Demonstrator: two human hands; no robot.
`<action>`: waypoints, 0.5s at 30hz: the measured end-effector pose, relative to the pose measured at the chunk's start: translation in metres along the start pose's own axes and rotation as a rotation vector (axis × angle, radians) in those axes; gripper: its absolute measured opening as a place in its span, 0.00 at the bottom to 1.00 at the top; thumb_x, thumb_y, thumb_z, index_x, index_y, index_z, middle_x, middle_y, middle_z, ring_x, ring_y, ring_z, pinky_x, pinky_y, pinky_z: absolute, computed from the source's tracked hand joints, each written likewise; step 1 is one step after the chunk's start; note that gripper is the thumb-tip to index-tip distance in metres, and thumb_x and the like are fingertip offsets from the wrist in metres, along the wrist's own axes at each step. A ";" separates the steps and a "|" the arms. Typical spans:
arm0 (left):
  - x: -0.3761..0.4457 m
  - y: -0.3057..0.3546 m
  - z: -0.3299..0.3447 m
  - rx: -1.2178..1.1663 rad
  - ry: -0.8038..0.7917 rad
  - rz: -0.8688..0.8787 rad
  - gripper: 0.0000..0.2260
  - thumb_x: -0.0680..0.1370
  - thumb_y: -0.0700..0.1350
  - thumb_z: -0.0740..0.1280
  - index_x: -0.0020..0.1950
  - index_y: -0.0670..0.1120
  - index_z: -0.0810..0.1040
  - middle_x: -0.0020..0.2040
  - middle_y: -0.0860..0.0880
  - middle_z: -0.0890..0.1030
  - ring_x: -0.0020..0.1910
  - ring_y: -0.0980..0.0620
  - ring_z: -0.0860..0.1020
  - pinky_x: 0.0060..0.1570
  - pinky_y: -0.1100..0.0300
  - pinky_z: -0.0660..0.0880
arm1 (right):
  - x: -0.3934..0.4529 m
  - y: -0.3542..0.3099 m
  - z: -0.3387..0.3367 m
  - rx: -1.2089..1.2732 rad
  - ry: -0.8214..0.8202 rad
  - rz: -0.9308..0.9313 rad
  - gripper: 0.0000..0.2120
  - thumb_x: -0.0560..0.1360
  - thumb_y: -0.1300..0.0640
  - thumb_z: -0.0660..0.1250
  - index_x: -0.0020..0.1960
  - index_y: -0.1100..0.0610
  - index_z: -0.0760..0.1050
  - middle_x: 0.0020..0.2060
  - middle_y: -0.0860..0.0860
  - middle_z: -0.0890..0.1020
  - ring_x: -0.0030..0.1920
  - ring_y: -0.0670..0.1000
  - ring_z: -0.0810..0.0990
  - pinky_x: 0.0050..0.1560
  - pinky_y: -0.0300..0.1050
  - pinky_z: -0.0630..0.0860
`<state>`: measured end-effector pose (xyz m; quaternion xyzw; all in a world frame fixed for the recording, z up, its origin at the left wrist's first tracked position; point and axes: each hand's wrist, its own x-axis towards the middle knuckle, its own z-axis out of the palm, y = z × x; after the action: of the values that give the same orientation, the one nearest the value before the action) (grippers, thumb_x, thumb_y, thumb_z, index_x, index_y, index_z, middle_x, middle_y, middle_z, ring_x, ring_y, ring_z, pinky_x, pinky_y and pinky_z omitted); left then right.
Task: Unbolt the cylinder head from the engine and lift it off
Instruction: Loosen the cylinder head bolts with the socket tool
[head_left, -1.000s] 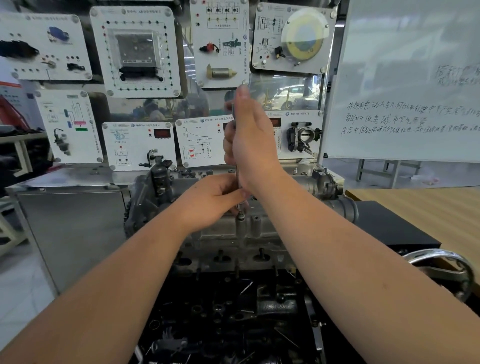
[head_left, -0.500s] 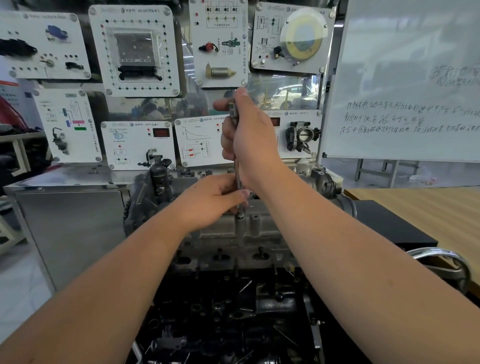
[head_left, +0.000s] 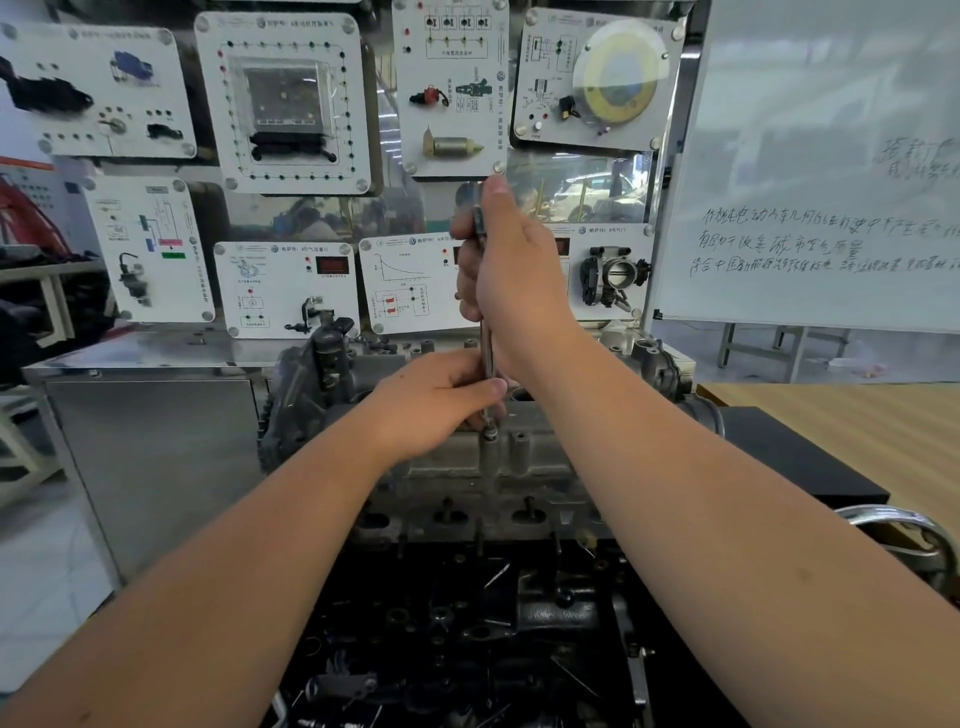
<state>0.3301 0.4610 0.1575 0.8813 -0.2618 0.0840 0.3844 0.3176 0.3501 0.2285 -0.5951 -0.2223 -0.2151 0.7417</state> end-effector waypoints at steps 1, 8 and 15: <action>0.000 -0.001 -0.001 -0.007 -0.002 0.002 0.08 0.82 0.53 0.64 0.54 0.54 0.82 0.46 0.59 0.86 0.44 0.59 0.84 0.59 0.45 0.79 | 0.001 0.000 0.001 -0.003 0.005 0.016 0.24 0.86 0.45 0.53 0.36 0.54 0.72 0.22 0.45 0.65 0.23 0.47 0.60 0.27 0.42 0.58; -0.001 0.003 0.002 0.049 0.053 0.005 0.27 0.69 0.70 0.61 0.50 0.49 0.81 0.44 0.51 0.86 0.46 0.46 0.84 0.55 0.39 0.79 | 0.002 0.006 -0.004 -0.006 0.077 -0.034 0.17 0.84 0.42 0.58 0.44 0.54 0.67 0.27 0.47 0.67 0.26 0.47 0.62 0.25 0.40 0.61; 0.000 0.002 0.003 0.064 0.085 0.007 0.19 0.71 0.69 0.62 0.48 0.57 0.79 0.43 0.55 0.85 0.45 0.52 0.83 0.55 0.41 0.78 | 0.002 0.000 0.001 -0.030 0.003 -0.032 0.20 0.86 0.48 0.55 0.42 0.56 0.77 0.26 0.47 0.71 0.26 0.46 0.66 0.29 0.44 0.63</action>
<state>0.3291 0.4580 0.1569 0.8878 -0.2457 0.1311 0.3663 0.3190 0.3505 0.2297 -0.6022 -0.2274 -0.2310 0.7296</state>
